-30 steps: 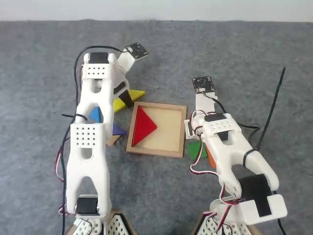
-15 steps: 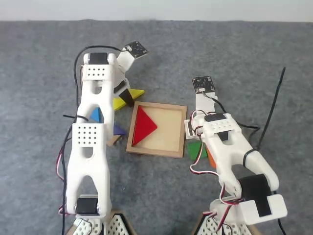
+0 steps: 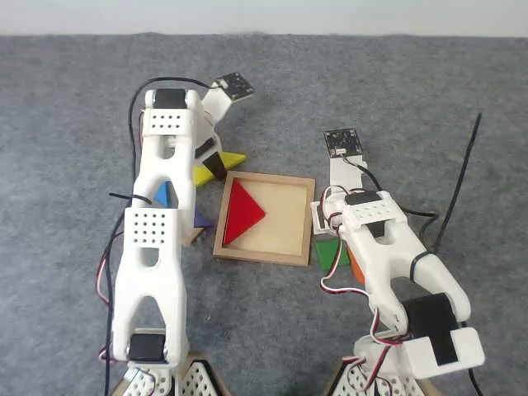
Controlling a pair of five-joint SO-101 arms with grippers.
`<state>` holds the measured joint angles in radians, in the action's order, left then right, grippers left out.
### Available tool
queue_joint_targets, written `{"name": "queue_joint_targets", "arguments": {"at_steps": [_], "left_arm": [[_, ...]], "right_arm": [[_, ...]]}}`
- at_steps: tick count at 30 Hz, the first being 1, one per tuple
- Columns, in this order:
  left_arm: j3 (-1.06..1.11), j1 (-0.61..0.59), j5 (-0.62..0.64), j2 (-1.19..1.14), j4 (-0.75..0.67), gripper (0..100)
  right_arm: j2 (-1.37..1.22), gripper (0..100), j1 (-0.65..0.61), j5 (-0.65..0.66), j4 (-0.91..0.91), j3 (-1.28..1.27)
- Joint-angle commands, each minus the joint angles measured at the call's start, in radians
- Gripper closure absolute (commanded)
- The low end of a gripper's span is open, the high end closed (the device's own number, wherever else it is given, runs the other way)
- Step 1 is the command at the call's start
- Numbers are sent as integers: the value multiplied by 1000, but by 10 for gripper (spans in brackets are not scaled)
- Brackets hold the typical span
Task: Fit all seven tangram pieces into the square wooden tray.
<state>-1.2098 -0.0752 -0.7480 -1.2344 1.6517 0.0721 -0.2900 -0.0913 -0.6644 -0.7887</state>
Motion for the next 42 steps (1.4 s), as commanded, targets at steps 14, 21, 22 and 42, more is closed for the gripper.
{"name": "queue_joint_targets", "arguments": {"at_steps": [14,21,22,42], "left_arm": [[-87,12,-20,-12,106,739],[-91,18,-20,-12,106,802],[-90,23,-18,-12,106,817],[-91,5,12,-11,106,732]], "right_arm": [[44,991,16,-8,-1,58],[44,991,16,-8,-1,58],[44,991,16,-8,-1,58],[45,991,16,-8,-2,58]]}}
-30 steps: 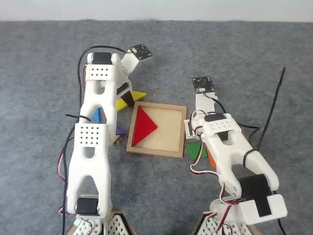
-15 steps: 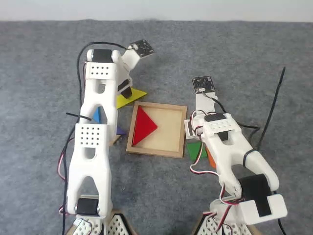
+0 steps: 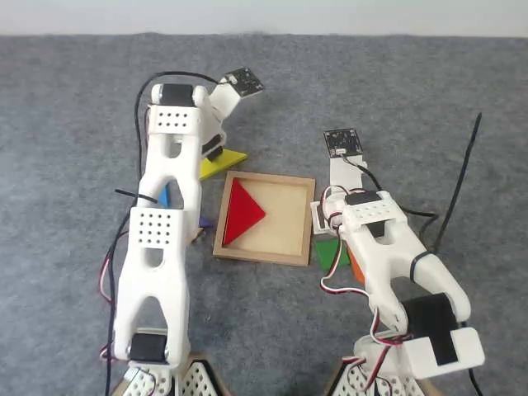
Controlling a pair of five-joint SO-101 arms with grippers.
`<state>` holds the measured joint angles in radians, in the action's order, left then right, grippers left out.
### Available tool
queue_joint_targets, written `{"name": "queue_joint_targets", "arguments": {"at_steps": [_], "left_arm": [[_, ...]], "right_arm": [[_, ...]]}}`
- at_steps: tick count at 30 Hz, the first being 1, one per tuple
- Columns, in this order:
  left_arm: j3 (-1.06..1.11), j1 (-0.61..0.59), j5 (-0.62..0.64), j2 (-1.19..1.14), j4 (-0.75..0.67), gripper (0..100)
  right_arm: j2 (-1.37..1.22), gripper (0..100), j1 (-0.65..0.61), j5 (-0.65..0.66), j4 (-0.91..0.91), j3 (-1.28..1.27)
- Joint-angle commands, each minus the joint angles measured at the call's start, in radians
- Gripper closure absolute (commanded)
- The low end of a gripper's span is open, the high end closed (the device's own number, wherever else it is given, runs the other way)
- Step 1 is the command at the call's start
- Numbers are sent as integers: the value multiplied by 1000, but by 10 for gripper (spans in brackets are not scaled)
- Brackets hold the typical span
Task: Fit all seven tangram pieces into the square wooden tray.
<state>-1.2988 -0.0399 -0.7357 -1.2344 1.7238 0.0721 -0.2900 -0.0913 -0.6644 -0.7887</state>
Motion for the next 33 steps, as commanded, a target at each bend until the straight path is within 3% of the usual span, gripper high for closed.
{"name": "queue_joint_targets", "arguments": {"at_steps": [1,7,17,23,33], "left_arm": [[-2,-40,0,-11,34,702],[1,-55,-87,-21,32,686],[-4,-35,-86,-68,-78,685],[-142,-21,-94,-57,6,653],[-140,3,-133,-124,-18,654]], "right_arm": [[45,991,16,-8,-4,58],[45,991,16,-8,-5,58],[45,991,16,-8,-1,58],[44,991,12,-8,-1,64],[44,991,15,-8,-5,66]]}}
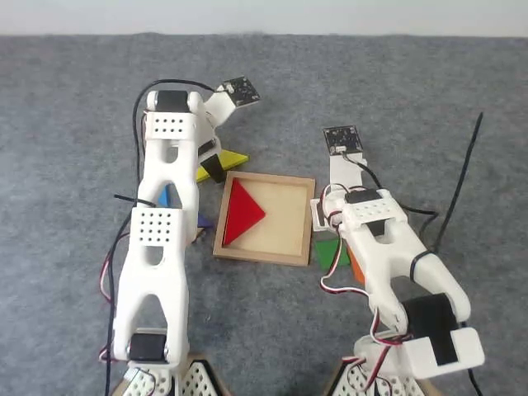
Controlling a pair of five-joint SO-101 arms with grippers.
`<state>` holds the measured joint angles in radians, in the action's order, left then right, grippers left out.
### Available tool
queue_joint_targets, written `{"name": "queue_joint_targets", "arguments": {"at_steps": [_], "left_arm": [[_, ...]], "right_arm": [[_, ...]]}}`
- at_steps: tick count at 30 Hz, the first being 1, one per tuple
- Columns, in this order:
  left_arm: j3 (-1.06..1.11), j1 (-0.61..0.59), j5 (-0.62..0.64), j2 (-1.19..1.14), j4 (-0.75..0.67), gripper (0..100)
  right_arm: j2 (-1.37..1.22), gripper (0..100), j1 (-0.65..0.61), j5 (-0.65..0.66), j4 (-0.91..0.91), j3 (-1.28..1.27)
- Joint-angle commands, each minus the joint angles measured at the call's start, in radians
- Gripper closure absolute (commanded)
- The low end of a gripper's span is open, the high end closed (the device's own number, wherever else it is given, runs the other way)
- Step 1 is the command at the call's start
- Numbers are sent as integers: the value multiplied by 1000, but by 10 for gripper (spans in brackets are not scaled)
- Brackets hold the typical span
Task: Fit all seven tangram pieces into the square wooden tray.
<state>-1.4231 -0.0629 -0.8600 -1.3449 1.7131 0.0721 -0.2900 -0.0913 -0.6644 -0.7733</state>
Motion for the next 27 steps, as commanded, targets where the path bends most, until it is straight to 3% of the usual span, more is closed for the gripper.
{"name": "queue_joint_targets", "arguments": {"at_steps": [1,8,12,27], "left_arm": [[-16,26,-9,-15,-12,654],[-21,32,-18,-14,-26,655],[-15,26,-103,-25,-49,655],[2,12,-121,-69,-61,685]], "right_arm": [[44,991,15,-8,-5,51],[44,991,15,-8,-5,51],[44,991,13,-8,-7,51],[44,991,15,-8,-4,51]]}}
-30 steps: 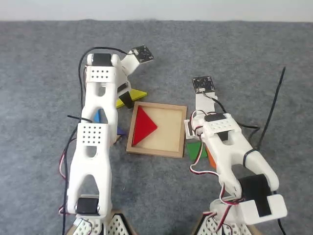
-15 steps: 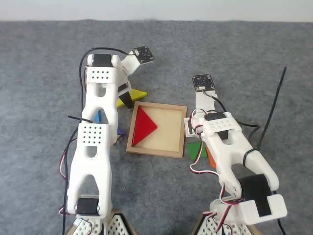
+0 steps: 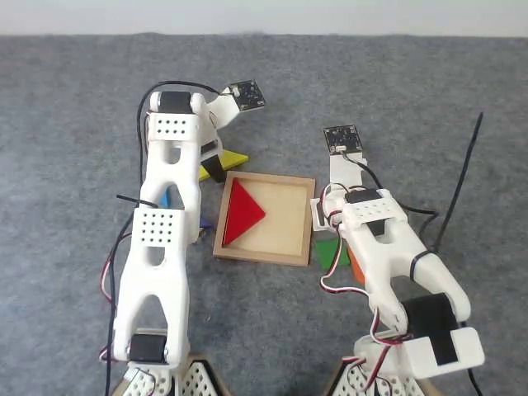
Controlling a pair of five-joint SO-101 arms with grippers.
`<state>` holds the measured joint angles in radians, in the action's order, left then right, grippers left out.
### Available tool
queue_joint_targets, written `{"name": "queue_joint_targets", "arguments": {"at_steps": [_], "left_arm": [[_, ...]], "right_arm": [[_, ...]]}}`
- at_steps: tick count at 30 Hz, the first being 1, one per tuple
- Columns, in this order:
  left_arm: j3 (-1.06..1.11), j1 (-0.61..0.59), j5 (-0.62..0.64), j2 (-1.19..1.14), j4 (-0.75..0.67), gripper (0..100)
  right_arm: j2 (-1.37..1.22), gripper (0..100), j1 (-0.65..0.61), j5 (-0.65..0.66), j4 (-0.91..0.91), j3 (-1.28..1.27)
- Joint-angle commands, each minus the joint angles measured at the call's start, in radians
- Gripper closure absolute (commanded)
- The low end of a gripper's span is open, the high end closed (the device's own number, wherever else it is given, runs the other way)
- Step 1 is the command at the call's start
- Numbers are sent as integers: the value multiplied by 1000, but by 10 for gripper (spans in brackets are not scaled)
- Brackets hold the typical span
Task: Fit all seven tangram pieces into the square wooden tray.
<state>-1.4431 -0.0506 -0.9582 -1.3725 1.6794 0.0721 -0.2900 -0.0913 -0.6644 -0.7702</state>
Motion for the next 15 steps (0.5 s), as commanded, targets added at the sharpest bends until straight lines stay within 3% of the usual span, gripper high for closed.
{"name": "queue_joint_targets", "arguments": {"at_steps": [1,15], "left_arm": [[24,0,-31,-41,-26,686],[21,-25,5,-38,-12,687]], "right_arm": [[44,991,15,-8,-4,48],[44,991,16,-8,-5,48]]}}
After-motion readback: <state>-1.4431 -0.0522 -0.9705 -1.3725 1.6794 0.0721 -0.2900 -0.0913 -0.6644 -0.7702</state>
